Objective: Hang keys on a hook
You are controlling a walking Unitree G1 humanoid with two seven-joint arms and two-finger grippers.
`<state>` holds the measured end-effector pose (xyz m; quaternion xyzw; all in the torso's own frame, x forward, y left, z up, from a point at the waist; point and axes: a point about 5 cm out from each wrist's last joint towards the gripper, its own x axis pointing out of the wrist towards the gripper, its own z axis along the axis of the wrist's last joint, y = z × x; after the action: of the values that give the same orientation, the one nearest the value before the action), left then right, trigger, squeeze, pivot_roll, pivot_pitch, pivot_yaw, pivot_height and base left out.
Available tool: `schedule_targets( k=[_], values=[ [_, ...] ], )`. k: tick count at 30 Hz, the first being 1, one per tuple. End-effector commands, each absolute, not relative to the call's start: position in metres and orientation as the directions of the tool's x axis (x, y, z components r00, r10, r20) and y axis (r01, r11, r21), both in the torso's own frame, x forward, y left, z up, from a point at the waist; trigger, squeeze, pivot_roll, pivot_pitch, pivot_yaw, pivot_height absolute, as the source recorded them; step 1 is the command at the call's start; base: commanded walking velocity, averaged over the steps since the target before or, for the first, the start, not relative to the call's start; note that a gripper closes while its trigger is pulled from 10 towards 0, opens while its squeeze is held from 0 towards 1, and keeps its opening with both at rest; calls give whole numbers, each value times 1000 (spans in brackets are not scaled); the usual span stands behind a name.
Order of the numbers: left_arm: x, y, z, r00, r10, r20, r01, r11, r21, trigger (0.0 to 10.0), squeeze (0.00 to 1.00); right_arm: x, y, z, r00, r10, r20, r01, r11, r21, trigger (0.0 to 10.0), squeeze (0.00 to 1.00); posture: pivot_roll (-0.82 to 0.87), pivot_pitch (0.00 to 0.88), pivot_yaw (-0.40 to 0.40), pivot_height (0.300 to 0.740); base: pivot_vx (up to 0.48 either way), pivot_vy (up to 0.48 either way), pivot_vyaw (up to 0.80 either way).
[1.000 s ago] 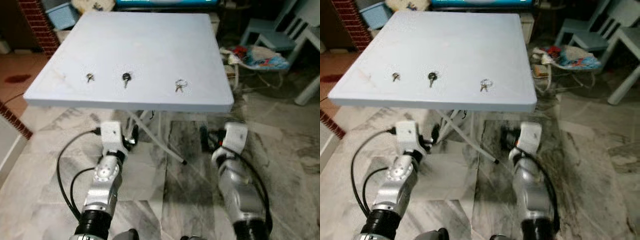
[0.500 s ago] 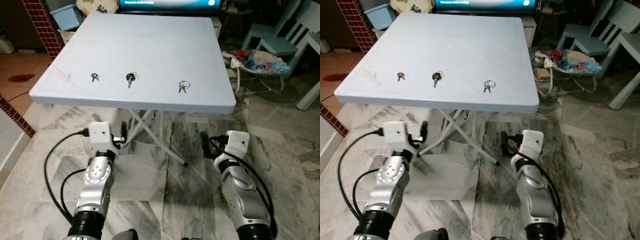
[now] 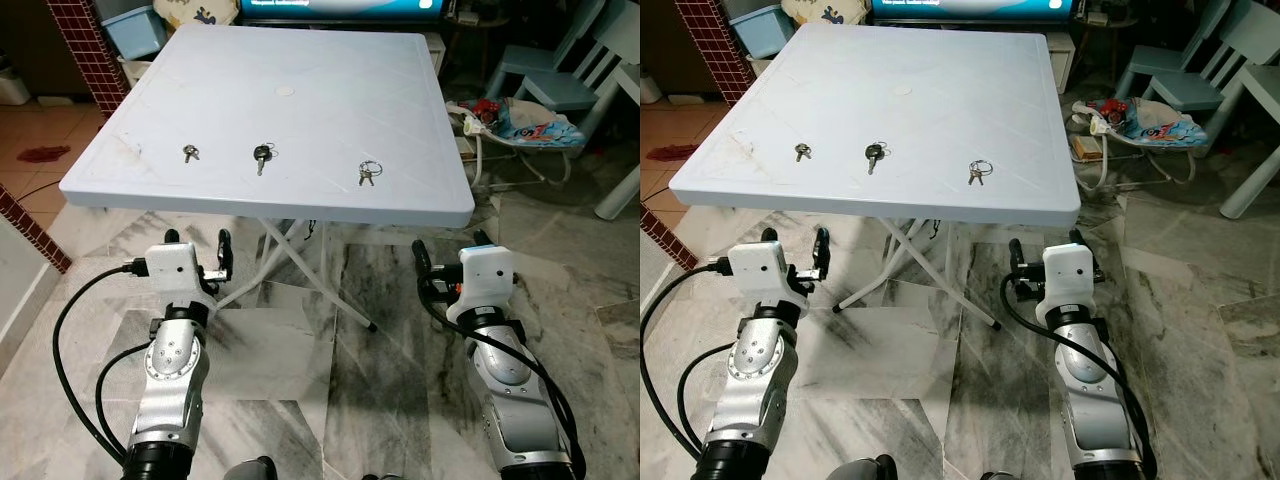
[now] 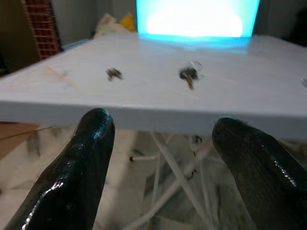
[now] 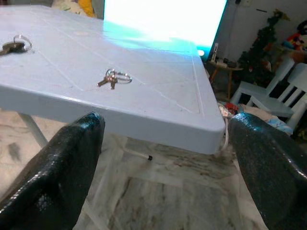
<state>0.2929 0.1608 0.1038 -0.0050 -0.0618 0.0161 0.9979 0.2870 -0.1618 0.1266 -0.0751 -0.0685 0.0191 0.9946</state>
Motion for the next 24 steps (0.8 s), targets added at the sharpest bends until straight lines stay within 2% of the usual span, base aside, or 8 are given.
schedule_targets(
  k=[1,9,10,12,14,22,23,24],
  values=[
    [291,158,106,990,21,138,-21,1000,-3,10000,0,286,-163,129,989,42,142,-20,988,-151,10000,0,-21,110,15,740,0,0,0],
    [290,163,105,992,20,127,-22,1000,10,10000,0,284,-158,125,992,57,117,-37,986,-164,10000,0,-16,107,18,740,0,0,0],
    [291,163,105,993,13,121,-15,1000,11,10000,0,285,-156,125,991,66,116,-42,979,-198,10000,0,-17,107,19,740,0,0,800],
    [293,165,103,993,64,103,-75,991,108,10000,0,286,-155,125,992,64,111,-45,985,-165,10000,0,-15,107,22,740,0,0,800],
    [295,162,99,996,74,43,-74,997,-6,10000,0,288,-154,126,992,67,109,-48,984,-169,10000,0,-15,107,27,740,0,0,800],
    [295,159,102,996,77,40,-79,997,27,10000,0,291,-149,128,990,83,114,-63,984,-169,10000,0,-11,110,28,740,0,0,800],
    [293,158,101,999,8,46,-7,1000,-17,10000,0,291,-148,128,990,84,114,-64,983,-171,10000,0,-10,109,29,740,0,0,800],
    [293,158,102,999,3,51,-3,1000,-11,10000,0,291,-148,128,990,84,114,-64,983,-171,10000,0,-10,109,29,740,0,0,800]
  ],
)
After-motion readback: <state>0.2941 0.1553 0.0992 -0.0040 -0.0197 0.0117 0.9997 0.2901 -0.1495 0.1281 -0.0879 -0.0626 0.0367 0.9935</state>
